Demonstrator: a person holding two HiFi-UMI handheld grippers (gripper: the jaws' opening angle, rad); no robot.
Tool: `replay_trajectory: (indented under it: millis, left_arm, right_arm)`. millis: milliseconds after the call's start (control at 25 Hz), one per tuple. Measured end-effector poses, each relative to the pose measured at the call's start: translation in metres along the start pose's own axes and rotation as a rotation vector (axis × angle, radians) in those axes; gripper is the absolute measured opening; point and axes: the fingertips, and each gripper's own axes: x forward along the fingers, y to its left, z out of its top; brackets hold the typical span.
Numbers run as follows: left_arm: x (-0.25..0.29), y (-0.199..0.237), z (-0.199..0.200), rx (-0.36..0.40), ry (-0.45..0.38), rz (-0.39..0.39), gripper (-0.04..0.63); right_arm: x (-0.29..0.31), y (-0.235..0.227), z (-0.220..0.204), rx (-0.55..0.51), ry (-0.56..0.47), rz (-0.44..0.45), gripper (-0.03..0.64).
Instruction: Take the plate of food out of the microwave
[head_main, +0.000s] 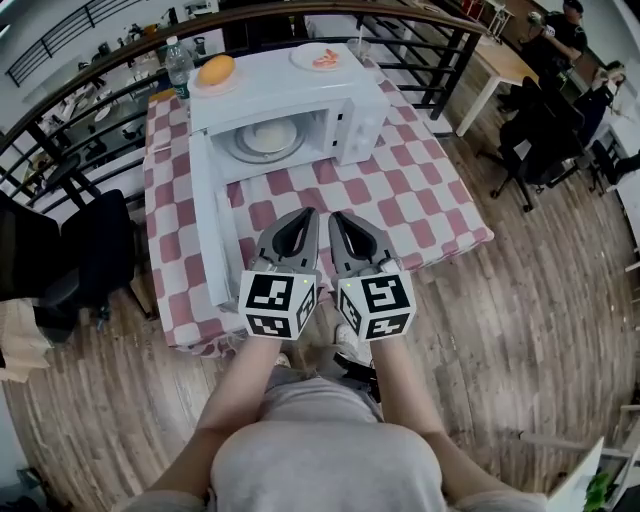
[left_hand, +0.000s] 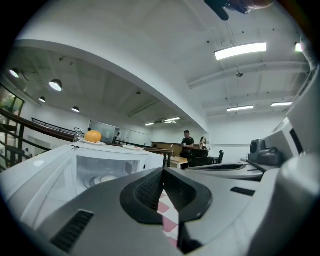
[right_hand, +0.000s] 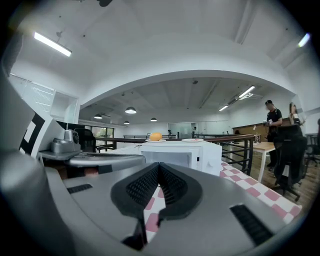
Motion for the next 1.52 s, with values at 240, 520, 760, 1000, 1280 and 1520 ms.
replay_trajectory:
  millis: [240,520,760,1000,1280,1520]
  left_arm:
    - [0.027,0.014,0.003,-0.018,-0.012,0.108,0.003]
    - [0.053,0.03,0.004,-0.024,-0.02,0.219,0.002]
    - [0.071,0.035,0.007,-0.032,-0.037,0.302,0.003]
    - [0.087,0.029,0.005,-0.039,-0.042,0.364,0.003]
    - [0.098,0.027,-0.004,-0.035,-0.011,0.389,0.003]
    - [0.105,0.038,-0.008,-0.085,-0.024,0.404,0.003]
  right_arm:
    - [0.019,-0.028,0.006,-0.003,-0.008,0.071,0.023]
    - [0.043,-0.051,0.003,-0.009,-0.003,0.171,0.023]
    - [0.061,-0.065,0.007,-0.032,-0.009,0.278,0.023]
    - [0.067,-0.08,0.007,-0.054,-0.01,0.362,0.023]
    - [0.071,-0.091,0.0,-0.042,-0.011,0.4,0.023]
    - [0.077,-0.094,-0.003,-0.048,-0.012,0.414,0.023]
